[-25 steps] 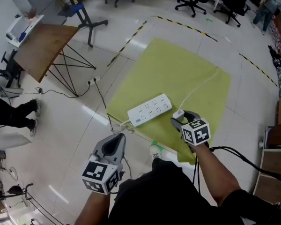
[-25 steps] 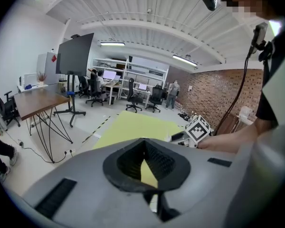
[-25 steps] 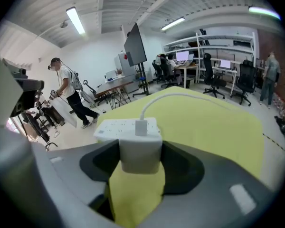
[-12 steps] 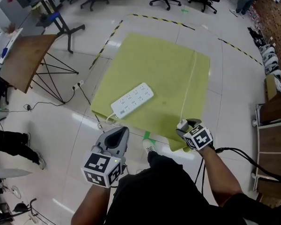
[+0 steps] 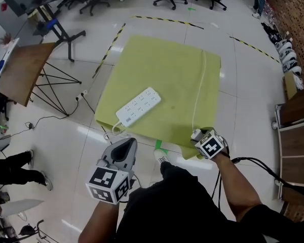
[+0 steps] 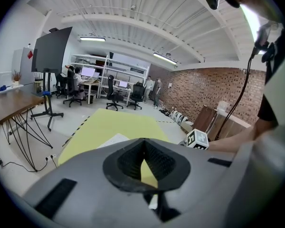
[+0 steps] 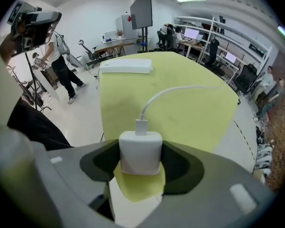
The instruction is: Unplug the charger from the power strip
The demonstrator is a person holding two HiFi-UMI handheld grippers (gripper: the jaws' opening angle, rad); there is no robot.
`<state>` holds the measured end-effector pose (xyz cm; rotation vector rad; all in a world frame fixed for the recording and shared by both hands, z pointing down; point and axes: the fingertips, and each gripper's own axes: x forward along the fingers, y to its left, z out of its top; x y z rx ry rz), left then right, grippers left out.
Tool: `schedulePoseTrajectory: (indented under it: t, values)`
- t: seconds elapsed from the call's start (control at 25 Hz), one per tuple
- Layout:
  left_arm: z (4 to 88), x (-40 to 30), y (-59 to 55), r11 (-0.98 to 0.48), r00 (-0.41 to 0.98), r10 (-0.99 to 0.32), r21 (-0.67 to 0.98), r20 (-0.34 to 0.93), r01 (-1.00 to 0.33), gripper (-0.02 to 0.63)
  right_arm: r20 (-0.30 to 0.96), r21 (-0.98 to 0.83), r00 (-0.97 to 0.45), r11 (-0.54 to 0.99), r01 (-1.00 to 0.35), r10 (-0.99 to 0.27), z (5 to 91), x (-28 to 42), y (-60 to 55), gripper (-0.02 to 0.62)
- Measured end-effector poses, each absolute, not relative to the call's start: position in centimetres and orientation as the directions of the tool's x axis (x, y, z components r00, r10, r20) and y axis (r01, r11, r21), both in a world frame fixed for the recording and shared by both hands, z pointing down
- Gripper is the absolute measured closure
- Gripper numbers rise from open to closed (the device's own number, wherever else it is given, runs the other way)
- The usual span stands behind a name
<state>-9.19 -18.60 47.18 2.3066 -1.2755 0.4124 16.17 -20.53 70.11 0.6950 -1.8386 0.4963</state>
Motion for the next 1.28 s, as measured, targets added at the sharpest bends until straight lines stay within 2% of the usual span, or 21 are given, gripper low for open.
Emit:
schedulePoseTrajectory:
  t: [0.72,0.96,1.12,1.24,1.28]
  values:
    - [45.9,-11.3,-18.2,-0.425,0.486,-0.745,0.235,0.457,-0.874,0.6,0.936,-0.009,-0.276,0.768,-0.641,-0.22,70.9,15.3,-21.6,0.327]
    - [44.7,-12.0,-17.3,-0.427,0.484,-0.756,0.229,0.441,-0.875,0.6,0.918,0.036,-0.272,0.743,-0.668,-0.29,69.0,15.6,-22.0,0.278]
    - [43.8,-12.4,-15.7,-0.432,0.484,-0.77,0.22,0.415,-0.875,0.6,0.869,0.074,-0.298,0.701,-0.709,-0.394,65.6,15.4,-21.3,0.276]
    - [43.1,-12.9,-13.6,-0.433,0.485,-0.783,0.218,0.39,-0.874,0.6,0.773,0.04,-0.382,0.64,-0.767,-0.506,61.0,13.8,-19.7,0.388]
    - [43.0,-13.0,-12.7,-0.433,0.486,-0.786,0.22,0.382,-0.874,0.6,0.728,0.006,-0.42,0.618,-0.786,-0.542,59.1,13.2,-18.9,0.461]
